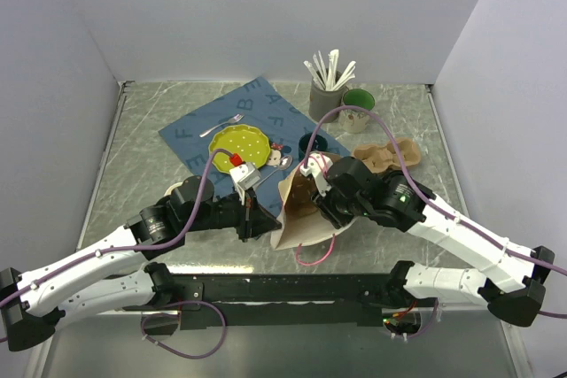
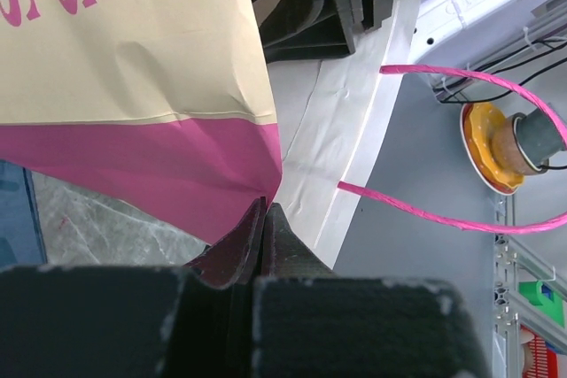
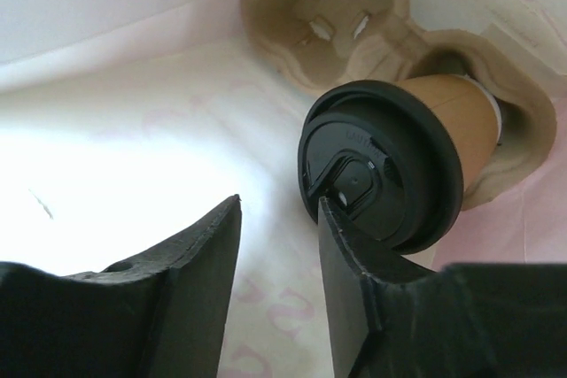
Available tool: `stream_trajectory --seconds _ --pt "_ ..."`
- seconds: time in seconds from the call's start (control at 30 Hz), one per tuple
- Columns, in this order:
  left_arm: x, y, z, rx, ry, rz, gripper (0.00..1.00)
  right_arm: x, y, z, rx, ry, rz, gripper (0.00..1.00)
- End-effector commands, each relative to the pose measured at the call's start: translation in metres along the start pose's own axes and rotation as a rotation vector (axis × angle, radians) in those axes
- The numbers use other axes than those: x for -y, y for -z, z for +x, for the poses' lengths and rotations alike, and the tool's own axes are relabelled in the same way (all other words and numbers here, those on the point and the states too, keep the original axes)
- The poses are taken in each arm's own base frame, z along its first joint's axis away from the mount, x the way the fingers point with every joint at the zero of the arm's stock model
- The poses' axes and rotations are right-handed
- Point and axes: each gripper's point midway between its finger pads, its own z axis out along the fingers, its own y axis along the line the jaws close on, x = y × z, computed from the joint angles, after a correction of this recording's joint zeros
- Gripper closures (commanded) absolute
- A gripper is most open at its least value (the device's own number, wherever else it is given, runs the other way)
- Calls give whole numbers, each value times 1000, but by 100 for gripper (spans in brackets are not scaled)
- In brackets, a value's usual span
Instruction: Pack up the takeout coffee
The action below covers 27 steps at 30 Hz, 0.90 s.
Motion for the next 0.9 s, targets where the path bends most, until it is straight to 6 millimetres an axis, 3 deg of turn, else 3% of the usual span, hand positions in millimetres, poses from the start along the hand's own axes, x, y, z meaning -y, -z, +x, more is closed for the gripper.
stream_trajectory --seconds 0.0,0.23,0.4,0.87 --pt "0 4 -4 4 -37 -18 99 -2 7 -8 86 -17 -16 55" --pt "-3 7 -13 41 -50 -53 99 -14 8 1 71 -40 -80 69" --pt "0 6 -24 66 3 -68 99 -26 9 1 69 -77 -139 68" --pt "9 6 -30 54 151 -74 99 -39 22 -6 63 -227 -189 65"
